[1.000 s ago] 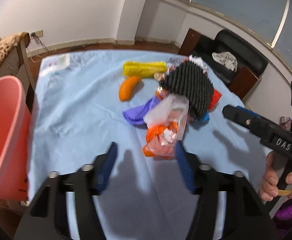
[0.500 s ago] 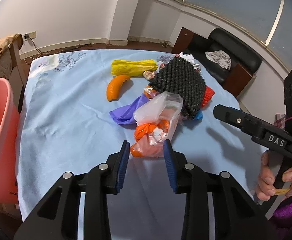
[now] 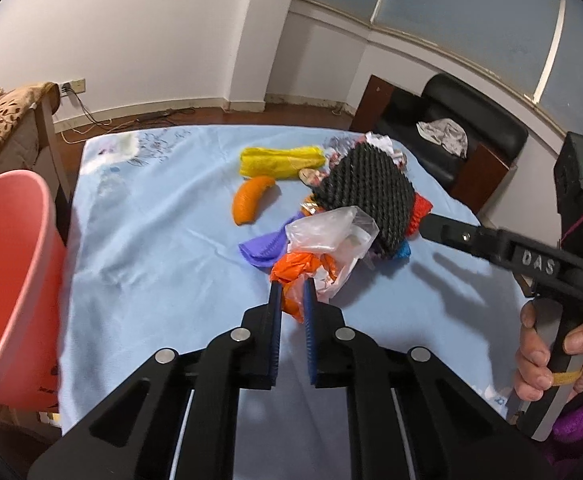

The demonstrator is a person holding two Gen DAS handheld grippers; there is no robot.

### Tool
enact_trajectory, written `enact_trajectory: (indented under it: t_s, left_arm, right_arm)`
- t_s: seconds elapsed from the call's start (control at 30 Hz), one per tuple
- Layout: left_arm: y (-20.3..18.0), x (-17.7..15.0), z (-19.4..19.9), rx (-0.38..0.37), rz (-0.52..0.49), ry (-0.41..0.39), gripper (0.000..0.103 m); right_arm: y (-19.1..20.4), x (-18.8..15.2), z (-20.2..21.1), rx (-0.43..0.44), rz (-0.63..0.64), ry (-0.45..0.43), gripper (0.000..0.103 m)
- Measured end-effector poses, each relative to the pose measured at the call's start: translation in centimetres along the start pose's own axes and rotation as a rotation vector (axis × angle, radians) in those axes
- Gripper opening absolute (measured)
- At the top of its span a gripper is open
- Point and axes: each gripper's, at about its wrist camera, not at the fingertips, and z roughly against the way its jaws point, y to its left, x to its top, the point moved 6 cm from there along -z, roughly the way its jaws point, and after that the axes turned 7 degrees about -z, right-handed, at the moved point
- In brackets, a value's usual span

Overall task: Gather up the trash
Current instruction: 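Grasp the plastic bag with the left gripper while the right gripper grasps the black foam net, then carry the bag and black net over the pink bucket and open both grippers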

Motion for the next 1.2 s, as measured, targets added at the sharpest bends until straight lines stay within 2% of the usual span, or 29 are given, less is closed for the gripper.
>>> enact_trajectory:
  t_s: [0.1, 0.2, 0.33, 0.4, 0.63, 0.77, 1.03, 1.2]
  left_arm:
    - [0.3, 0.0, 0.4, 0.014, -0.001, -0.012, 0.01]
    - [0.3, 0.0, 0.8, 0.027, -0.006, -0.02, 0.01]
    - [0.4, 0.2, 1.4, 0.045, -0.021, -0.036, 0.01]
    - [0.5, 0.3, 1.8, 0.047, -0.019, -0.045, 0.01]
    - [1.3, 0.8, 2.4, 0.055, 0.0, -0.067, 0.01]
    - [2.2, 1.2, 3.3, 0.067, 0.03, -0.094, 0.01]
    - [5.3, 1.8, 7.1, 0.139, 0.1, -0.174, 0.01]
    - [8.2, 2.1, 10.3, 0.254, 0.136, -0.23, 0.01]
  right_arm:
    - [0.0, 0.7, -0.8, 0.036, -0.072, 0.02, 0.056]
    - [0.0, 1.1, -2.0, 0.064, -0.151, 0.052, 0.047]
    - [-0.3, 1.3, -3.3, 0.084, -0.227, 0.08, 0.015]
    - [-0.4, 1.3, -3.1, 0.073, -0.227, 0.059, 0.01]
    - [0.4, 2.0, 0.0, -0.018, -0.11, -0.071, 0.009]
    - [1.6, 2.4, 1.6, -0.038, -0.047, -0.125, 0.009]
    - [7.2, 3.2, 3.1, 0.026, 0.093, -0.19, 0.009]
    - [12.5, 2.6, 1.9, 0.091, 0.185, -0.168, 0.009]
